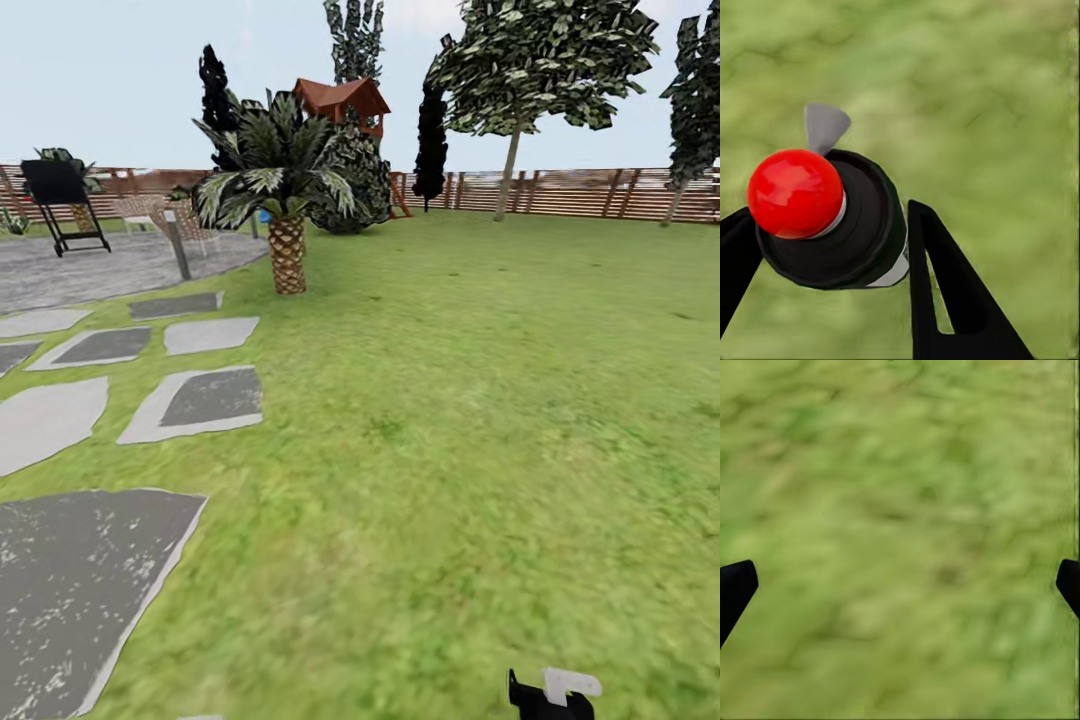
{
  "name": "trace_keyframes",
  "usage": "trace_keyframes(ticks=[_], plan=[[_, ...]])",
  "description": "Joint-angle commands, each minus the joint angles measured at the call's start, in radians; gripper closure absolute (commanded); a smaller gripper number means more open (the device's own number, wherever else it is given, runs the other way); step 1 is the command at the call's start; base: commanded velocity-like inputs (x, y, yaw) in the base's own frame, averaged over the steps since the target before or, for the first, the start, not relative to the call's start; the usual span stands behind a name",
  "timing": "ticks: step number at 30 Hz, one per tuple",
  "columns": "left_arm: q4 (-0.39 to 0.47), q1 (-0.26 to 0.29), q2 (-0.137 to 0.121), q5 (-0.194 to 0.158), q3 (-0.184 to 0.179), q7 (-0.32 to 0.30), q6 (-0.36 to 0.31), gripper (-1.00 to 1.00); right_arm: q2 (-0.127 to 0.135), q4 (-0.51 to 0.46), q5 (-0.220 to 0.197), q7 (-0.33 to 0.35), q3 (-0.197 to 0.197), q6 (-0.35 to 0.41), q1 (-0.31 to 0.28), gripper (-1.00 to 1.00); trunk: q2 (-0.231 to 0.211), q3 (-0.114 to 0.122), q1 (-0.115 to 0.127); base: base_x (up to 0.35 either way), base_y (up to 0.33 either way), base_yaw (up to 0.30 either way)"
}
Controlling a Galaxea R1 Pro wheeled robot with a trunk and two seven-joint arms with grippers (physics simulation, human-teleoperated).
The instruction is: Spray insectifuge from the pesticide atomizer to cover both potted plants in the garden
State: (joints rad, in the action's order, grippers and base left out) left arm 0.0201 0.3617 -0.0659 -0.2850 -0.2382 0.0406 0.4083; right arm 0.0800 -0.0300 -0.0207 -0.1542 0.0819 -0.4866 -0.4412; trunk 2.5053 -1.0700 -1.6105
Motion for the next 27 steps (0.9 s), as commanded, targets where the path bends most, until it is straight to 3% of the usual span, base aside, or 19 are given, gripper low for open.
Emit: trace_keyframes(ticks=[1, 21, 27], plan=[[0.000, 0.000, 0.000, -0.005, -0.009, 0.004, 0.003, 1.00, 0.000, 0.001, -0.002, 0.004, 0.007, -0.004, -0.001, -1.00, 0.000, -0.001, 0.000, 0.304, -0.198, -0.287], [0.000, 0.000, -0.001, -0.006, -0.009, 0.004, 0.003, 1.00, 0.000, 0.001, -0.001, 0.004, 0.007, -0.004, -0.001, -1.00, 0.000, -0.001, 0.000, 0.304, -0.197, -0.267], [0.000, 0.000, -0.002, -0.006, -0.009, 0.004, 0.003, 1.00, 0.004, 0.001, 0.004, 0.005, 0.007, -0.004, -0.001, -1.00, 0.000, -0.001, 0.000, 0.304, -0.193, -0.073]])
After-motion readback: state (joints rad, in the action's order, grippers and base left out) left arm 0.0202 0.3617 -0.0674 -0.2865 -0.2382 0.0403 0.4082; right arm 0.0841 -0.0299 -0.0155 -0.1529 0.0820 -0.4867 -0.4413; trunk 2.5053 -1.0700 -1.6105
